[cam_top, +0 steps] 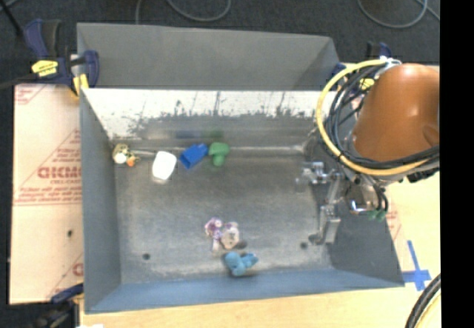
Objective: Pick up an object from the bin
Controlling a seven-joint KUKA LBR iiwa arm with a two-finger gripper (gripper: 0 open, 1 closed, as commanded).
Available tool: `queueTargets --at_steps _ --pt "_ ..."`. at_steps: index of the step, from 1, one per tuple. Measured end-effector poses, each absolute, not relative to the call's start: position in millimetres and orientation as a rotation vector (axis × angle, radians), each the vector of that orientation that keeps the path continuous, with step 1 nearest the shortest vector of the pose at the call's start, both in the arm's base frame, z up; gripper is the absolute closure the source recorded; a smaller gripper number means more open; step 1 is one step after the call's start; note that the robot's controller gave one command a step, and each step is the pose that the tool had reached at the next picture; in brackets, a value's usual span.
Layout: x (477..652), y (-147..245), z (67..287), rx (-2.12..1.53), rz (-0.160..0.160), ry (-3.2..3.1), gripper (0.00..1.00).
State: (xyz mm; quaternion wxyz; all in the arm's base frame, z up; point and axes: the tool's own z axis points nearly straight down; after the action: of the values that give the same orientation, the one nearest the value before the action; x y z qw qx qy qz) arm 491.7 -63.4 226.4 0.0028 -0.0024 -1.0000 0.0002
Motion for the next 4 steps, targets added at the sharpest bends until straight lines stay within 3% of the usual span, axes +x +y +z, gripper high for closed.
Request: queueTargets --at_steps 1,2,3,4 --pt "493.3 -63 231 -0.003 0.003 -3.145 0.0" --pt "489.5 -46 186 -0.081 0.002 -3.149 0.0" --pt "486.7 -29 117 -0.107 0.003 -3.149 0.0" --pt "490.8 -4 99 -0.05 0.004 -3.133 0.0"
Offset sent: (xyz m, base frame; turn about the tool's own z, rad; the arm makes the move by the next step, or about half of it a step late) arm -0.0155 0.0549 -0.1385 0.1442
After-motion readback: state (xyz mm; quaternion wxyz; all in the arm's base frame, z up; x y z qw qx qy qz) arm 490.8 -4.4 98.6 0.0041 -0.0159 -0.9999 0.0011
